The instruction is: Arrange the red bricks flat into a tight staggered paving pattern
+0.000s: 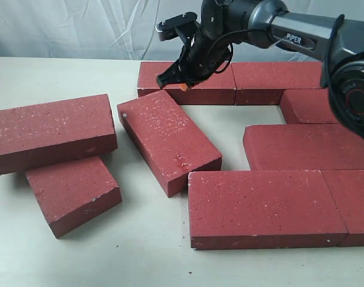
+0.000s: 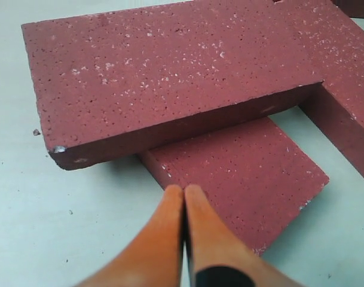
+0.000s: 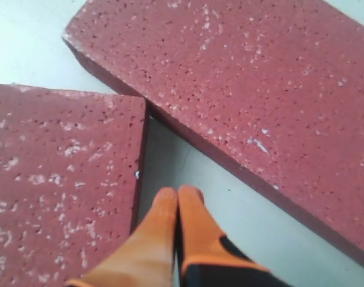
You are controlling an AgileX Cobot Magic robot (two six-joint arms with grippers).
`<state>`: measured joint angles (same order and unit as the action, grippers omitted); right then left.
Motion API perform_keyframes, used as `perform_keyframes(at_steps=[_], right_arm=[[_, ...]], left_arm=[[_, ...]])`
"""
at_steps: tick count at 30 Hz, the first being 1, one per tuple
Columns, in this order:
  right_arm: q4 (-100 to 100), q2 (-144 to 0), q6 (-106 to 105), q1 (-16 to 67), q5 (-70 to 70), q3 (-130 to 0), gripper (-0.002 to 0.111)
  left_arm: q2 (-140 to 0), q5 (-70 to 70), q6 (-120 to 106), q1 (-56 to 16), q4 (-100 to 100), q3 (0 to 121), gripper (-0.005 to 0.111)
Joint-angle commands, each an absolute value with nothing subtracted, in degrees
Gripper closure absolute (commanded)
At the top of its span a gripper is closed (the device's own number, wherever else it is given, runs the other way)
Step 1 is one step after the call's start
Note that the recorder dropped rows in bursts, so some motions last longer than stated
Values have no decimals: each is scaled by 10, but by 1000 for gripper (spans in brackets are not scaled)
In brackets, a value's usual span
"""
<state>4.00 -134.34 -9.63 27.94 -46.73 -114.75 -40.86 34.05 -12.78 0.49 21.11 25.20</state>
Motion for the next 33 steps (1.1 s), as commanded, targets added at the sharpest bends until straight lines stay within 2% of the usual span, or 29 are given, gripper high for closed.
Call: perform_keyframes(at_steps=[1, 12, 27, 31, 33], right_arm=[[43, -1371, -103, 274, -484, -1176, 109], [59, -1392, -127, 274, -434, -1178, 109], [343, -1396, -384, 274, -459, -1178, 109], [321, -1382, -395, 274, -490, -1193, 109], [249, -1343, -318, 274, -532, -1199, 109]], left_arm=[[-406, 332, -130, 5, 216, 250, 107], [-406, 332, -130, 5, 220, 250, 107], [-406, 330, -139, 5, 224, 250, 107], [-406, 330, -139, 5, 224, 250, 107], [-406, 325, -141, 5, 224, 250, 107]])
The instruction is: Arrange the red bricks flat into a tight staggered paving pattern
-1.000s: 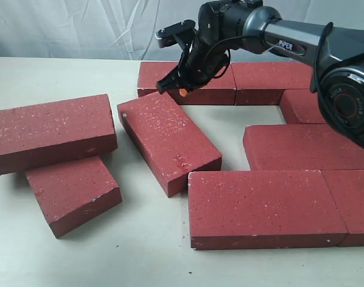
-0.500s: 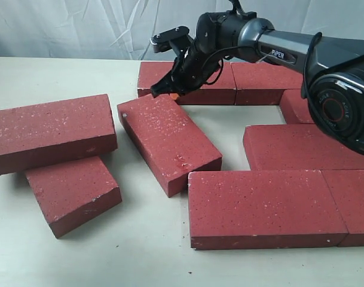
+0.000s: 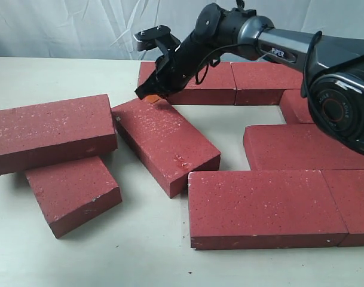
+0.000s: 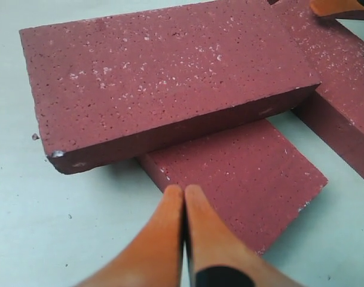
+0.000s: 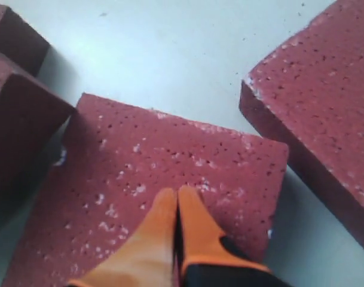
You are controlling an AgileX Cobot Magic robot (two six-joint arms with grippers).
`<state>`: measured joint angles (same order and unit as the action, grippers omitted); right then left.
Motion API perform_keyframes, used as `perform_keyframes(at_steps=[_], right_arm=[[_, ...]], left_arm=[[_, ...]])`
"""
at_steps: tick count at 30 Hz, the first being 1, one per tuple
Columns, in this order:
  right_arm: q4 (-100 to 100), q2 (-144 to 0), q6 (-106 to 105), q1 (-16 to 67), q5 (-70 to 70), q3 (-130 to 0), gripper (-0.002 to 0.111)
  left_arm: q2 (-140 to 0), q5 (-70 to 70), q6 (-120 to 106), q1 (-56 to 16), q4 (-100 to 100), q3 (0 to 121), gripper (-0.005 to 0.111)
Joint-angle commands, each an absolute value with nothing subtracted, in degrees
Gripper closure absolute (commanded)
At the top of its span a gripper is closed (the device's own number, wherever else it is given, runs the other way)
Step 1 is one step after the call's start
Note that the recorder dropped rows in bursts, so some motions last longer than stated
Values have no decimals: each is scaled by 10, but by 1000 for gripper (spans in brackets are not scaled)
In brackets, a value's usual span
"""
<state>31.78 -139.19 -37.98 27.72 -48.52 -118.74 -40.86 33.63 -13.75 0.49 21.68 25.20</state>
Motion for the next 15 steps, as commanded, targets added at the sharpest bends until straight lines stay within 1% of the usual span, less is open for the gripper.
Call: perform_keyframes(at_steps=[1, 2, 4, 6, 7, 10, 12, 15], right_arm=[[225, -1310, -295, 274, -580, -1189, 109], [224, -1295, -297, 274, -598, -1183, 109], [232, -1247, -277, 274, -625, -1125, 109], [307, -1181, -352, 299, -646, -1013, 109], [319, -1165, -379, 312, -668, -979, 109], [277, -1145, -379, 370, -658, -886, 109], [231, -1153, -376, 411, -641, -856, 109], [201, -1166, -373, 444, -615, -848, 109]], left_arm=[[-406, 324, -141, 5, 224, 250, 107], [-406, 325, -141, 5, 223, 250, 107], [-406, 324, -141, 5, 223, 250, 107], [-403, 324, -141, 5, 223, 250, 107], [-400, 325, -141, 5, 223, 250, 107], [-393, 325, -141, 5, 223, 250, 107], [-392, 325, -141, 5, 223, 250, 107], [-392, 325, -141, 5, 224, 250, 107]])
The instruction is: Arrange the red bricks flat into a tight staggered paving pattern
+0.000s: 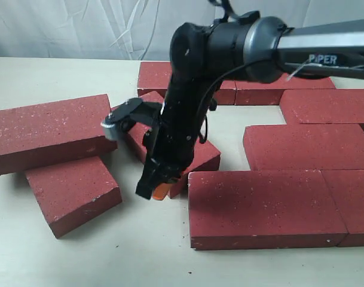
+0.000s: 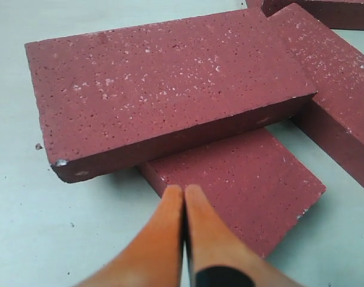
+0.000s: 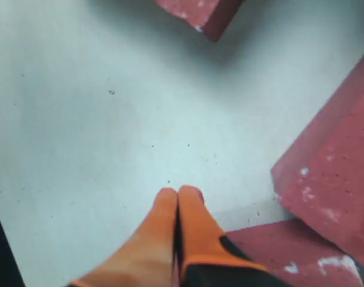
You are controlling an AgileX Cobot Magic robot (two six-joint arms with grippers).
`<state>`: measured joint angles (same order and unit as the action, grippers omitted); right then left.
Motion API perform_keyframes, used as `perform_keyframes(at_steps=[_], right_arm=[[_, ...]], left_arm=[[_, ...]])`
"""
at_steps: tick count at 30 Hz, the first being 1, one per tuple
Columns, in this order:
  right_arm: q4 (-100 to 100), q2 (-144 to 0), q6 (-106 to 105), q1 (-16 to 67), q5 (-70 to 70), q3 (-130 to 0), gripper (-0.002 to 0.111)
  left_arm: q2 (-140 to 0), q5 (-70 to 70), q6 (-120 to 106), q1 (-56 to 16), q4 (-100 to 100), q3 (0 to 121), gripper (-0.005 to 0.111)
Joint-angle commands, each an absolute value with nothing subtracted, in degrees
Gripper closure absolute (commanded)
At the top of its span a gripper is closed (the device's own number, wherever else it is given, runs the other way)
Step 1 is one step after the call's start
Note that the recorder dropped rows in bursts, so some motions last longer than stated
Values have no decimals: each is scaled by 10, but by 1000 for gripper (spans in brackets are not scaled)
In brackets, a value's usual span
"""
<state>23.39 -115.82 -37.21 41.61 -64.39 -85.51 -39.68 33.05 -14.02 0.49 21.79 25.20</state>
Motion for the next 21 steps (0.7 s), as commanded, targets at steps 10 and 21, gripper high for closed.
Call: perform_keyframes(at_steps=[10, 21], right_arm=[[38, -1217, -262, 452, -556, -848, 109], [-157, -1190, -125, 451, -528, -907, 109]], left_arm=[[-392, 325, -141, 5, 224, 250, 107], [-392, 322, -141, 5, 224, 250, 107]])
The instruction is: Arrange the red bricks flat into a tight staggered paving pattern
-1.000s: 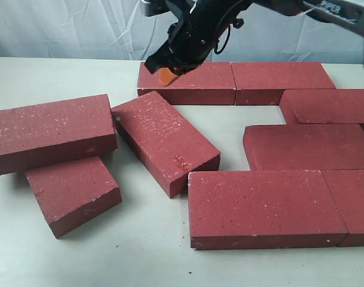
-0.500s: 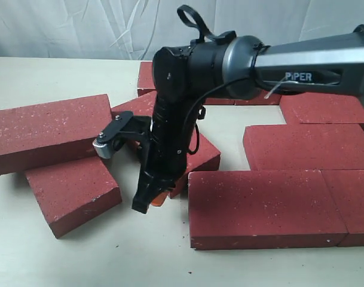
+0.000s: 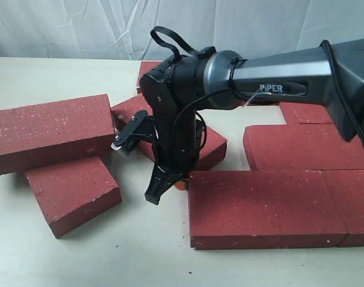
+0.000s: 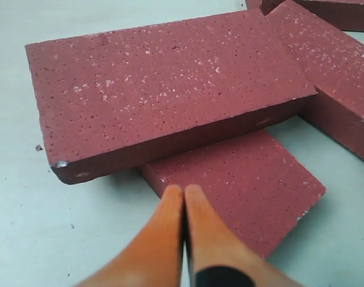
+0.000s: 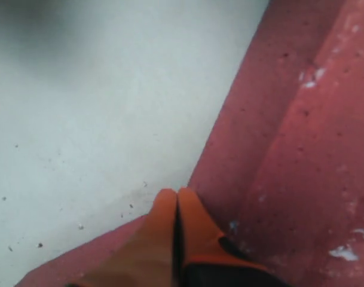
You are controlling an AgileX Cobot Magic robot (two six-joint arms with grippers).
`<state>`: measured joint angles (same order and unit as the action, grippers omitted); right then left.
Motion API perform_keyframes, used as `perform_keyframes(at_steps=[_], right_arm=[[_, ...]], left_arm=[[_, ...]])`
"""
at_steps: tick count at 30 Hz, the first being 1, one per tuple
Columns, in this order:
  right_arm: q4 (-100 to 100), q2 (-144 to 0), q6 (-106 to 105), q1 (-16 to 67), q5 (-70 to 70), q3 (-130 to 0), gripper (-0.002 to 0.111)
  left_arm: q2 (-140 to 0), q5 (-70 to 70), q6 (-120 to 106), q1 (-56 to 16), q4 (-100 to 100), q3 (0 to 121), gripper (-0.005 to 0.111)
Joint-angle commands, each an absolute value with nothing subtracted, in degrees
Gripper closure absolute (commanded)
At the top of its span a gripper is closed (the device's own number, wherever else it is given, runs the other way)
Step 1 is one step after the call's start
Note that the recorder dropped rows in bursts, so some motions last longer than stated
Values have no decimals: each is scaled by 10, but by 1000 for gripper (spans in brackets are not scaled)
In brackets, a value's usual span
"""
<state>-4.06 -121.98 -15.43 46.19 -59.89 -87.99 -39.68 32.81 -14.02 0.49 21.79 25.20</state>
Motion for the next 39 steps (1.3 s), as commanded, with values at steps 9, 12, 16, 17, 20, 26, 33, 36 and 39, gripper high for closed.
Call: perform_keyframes(at_steps=[9, 12, 16, 17, 20, 26, 33, 36, 39], right_arm=[[-165, -1094, -121, 452, -557, -908, 109], [-173, -1078, -113, 424, -605, -906, 109], [-3, -1053, -91, 306, -567, -851, 109], [32, -1042, -90, 285, -552, -833, 109], [107, -1012, -135, 235, -562, -782, 109], [160, -993, -204, 153, -561, -740, 109], [270, -1031, -288, 116, -672, -740, 109], [273, -1052, -287, 121, -652, -740, 109], [272, -1081, -287, 126, -633, -740, 109]], left_arm=[[-392, 321, -141, 5, 224, 250, 107], [-392, 321, -141, 5, 224, 250, 107], [-392, 322, -141, 3, 222, 250, 107], [-392, 322, -141, -3, 222, 250, 107], [-392, 323, -144, -27, 223, 250, 107], [-413, 312, -251, -81, 326, 261, 107], [-582, 328, -318, -83, 367, 372, 107], [-655, 328, -321, -83, 375, 419, 107], [-701, 334, -321, -83, 381, 461, 107]])
